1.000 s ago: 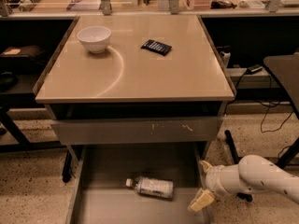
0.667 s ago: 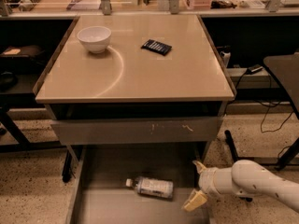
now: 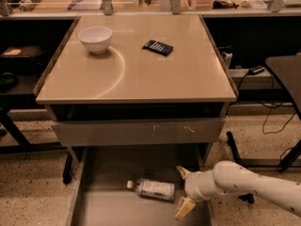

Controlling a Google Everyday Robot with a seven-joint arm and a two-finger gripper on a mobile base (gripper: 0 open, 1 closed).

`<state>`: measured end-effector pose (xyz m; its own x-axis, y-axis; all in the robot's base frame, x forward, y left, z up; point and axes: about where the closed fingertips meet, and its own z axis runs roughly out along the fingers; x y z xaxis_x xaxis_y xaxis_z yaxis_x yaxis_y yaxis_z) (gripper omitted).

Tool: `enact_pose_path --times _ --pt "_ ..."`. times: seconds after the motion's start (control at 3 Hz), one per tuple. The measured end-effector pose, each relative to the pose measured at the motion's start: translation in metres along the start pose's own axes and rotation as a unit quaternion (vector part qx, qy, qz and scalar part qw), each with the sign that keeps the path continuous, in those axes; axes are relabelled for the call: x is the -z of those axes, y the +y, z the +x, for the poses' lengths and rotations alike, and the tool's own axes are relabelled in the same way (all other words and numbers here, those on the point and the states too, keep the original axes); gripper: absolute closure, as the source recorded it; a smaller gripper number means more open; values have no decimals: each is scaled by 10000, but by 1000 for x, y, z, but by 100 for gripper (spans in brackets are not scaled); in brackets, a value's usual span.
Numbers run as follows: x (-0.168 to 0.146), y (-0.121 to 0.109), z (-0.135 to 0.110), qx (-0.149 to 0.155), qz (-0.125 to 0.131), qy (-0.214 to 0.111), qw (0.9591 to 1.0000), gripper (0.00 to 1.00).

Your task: Pick blue plastic bottle from middle drawer and place on counter

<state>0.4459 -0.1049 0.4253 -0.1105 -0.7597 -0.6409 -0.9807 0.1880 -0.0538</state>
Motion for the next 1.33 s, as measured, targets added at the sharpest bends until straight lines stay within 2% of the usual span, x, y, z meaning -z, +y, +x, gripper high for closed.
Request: enact_pose_path --times 0.67,1.0,1.33 --pt "-42 -9 -13 470 -248 212 9984 0" --pt "-77 -14 -18 424 -458 294 9976 0" --pt "-79 -14 -18 420 -468 297 9976 0"
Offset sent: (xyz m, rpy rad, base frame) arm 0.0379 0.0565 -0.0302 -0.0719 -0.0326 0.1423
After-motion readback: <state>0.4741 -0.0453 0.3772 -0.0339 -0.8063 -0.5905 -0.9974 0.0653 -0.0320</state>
